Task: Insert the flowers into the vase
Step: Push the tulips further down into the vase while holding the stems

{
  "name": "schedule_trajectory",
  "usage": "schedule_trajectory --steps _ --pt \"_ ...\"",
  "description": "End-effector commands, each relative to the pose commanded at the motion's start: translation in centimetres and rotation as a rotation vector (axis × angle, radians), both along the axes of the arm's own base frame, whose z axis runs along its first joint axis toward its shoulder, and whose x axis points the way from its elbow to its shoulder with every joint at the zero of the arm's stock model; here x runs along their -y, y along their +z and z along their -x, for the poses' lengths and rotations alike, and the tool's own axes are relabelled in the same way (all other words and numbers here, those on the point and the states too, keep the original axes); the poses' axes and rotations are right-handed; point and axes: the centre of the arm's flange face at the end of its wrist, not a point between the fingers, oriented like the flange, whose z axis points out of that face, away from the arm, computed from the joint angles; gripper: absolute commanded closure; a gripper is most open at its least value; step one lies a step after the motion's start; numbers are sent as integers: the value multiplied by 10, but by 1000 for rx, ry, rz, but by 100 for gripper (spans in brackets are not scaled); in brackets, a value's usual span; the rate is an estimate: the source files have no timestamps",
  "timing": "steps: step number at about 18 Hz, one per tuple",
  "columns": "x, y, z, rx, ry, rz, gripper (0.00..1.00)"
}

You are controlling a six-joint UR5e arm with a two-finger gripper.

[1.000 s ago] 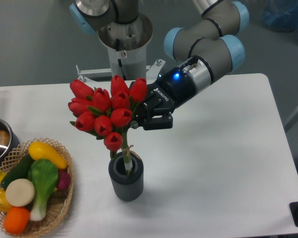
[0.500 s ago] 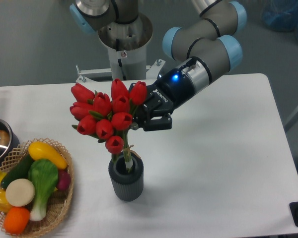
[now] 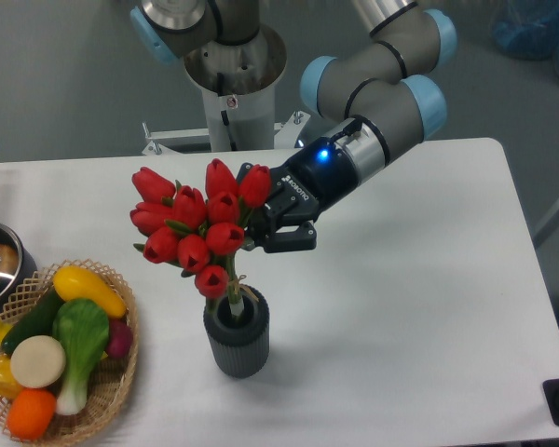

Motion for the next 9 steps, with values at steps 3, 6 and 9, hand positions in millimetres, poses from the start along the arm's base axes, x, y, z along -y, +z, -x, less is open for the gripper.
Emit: schedule_trajectory --steps 3,6,9 --pt "-7 -10 -2 -9 -14 -10 81" --pt "-10 -20 1 0 -17 -10 81" --pt "-12 -35 6 0 -18 -10 81"
